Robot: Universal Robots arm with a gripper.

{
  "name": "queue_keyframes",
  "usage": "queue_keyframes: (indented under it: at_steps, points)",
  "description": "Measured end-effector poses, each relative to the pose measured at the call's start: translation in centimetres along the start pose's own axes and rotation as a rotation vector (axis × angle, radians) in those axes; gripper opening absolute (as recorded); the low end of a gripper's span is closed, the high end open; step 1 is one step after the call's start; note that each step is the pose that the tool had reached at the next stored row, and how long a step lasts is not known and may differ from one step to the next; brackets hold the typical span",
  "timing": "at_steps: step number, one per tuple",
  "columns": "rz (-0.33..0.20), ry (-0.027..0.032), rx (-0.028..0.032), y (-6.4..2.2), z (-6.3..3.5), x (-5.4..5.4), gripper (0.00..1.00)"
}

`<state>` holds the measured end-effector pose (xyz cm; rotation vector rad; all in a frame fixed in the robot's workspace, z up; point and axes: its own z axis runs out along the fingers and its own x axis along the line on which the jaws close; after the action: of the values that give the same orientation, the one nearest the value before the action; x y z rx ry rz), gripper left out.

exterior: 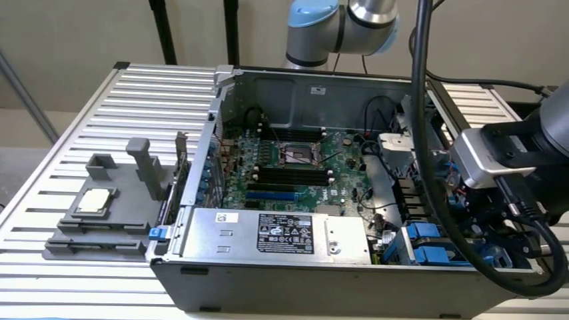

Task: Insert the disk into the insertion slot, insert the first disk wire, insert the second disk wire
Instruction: 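Insert the first disk wire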

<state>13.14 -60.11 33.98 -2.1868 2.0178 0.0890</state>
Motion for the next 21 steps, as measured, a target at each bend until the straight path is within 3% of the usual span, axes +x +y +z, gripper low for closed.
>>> queue_keyframes:
  at_steps: [21]
  points:
    - [0.068,0.0059,0.0132,0.11,0.37,0.02,0.17]
